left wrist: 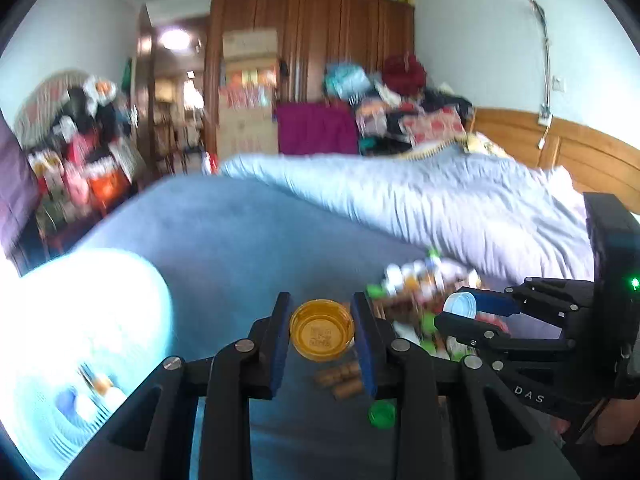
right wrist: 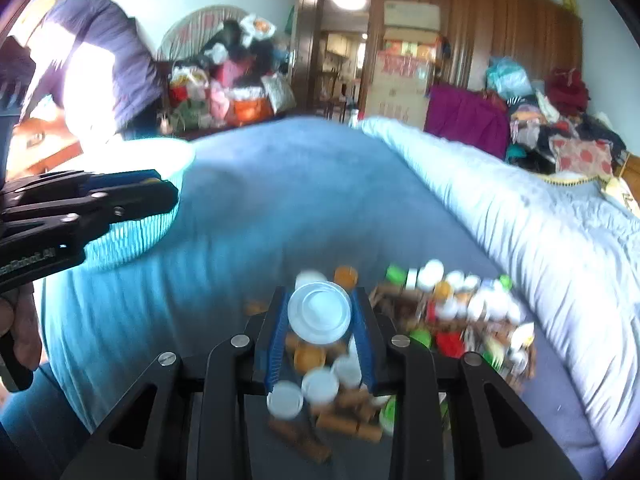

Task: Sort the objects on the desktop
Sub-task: 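Lift the orange cap with the left gripper while the right gripper grasps a white cap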

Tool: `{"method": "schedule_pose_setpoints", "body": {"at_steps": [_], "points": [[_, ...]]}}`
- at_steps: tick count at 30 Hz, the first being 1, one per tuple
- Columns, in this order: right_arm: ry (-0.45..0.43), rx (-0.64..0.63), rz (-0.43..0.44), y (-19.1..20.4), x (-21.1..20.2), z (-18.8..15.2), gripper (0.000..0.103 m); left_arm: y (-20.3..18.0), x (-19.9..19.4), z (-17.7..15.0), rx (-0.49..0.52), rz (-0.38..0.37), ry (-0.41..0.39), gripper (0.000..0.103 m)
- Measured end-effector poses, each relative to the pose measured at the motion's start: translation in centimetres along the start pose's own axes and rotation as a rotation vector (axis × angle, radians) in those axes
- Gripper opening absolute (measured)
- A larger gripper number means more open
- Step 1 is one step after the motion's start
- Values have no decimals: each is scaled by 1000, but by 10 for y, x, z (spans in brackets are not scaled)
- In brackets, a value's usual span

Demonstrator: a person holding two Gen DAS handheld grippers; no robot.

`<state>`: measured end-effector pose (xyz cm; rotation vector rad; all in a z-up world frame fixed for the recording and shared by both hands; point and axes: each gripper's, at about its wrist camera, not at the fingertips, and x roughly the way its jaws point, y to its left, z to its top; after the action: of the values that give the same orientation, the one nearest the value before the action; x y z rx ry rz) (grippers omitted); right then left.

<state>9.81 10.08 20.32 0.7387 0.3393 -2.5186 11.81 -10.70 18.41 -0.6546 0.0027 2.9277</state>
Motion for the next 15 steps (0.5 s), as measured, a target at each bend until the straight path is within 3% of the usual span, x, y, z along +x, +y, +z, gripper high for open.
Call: {"method": "schedule_pose_setpoints", "body": {"at_steps": [6,15], "points": [[-78,21,23,-8,-15,68,30,20,-29,45,-7,86,-90,31],[-125,14,88,5,-22,152,30,78,-79,72,-63,203,-127,31]]}}
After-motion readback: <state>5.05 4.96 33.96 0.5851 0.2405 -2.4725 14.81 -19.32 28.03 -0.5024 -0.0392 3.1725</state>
